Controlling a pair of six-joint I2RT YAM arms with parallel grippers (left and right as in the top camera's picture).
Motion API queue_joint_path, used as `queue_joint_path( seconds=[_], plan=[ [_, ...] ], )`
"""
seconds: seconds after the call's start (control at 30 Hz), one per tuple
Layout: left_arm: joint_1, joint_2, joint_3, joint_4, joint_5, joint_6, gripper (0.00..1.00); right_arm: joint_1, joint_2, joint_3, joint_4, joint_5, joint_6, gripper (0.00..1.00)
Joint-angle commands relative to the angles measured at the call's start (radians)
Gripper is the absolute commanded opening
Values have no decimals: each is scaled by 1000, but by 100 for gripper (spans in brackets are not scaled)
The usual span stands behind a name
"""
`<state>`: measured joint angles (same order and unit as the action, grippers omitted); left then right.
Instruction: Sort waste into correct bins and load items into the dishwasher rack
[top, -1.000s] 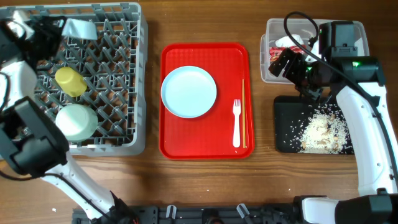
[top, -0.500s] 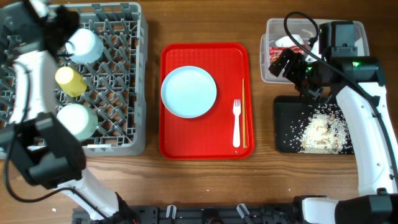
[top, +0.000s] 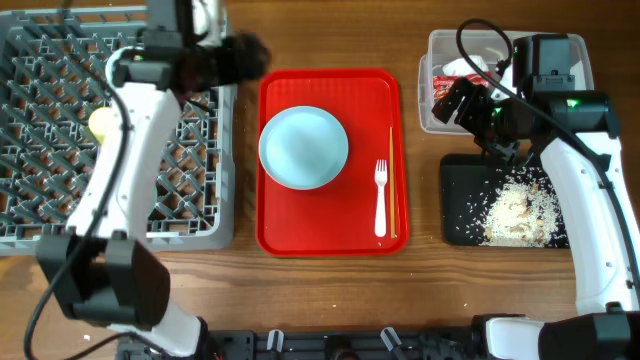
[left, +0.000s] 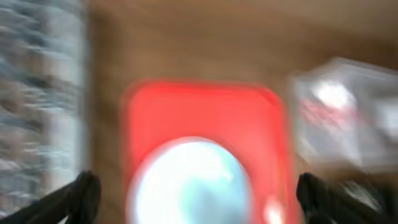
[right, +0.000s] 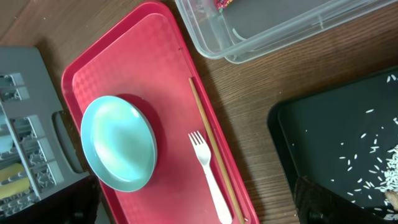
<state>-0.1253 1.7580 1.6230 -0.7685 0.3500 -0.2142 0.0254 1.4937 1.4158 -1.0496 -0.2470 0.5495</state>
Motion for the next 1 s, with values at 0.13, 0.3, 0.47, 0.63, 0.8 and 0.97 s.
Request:
queue_joint_path(
  seconds=[0.13,0.3,0.47,0.63,0.8,0.97],
  plan=[
    [-224,-2,-3,-208,9,-18,89,1,-7,17,2,-10,8,100],
    [-326,3,-22,-267,-138,-169,61,1,-7,17,2,-9,8,100],
    [-410,46,-91,-192,-139,-176,65,1,-7,17,3,-10,8,100],
    [-489,175,-116,-52,-346,-184,64,1,-7,17,2,-10,8,100],
    [-520,284,-116,61,-356,-79,65,1,-7,17,2,-10,8,100],
    [-562,344,-116,103,-440,-21,55,1,-7,17,3,-10,8,100]
  ],
)
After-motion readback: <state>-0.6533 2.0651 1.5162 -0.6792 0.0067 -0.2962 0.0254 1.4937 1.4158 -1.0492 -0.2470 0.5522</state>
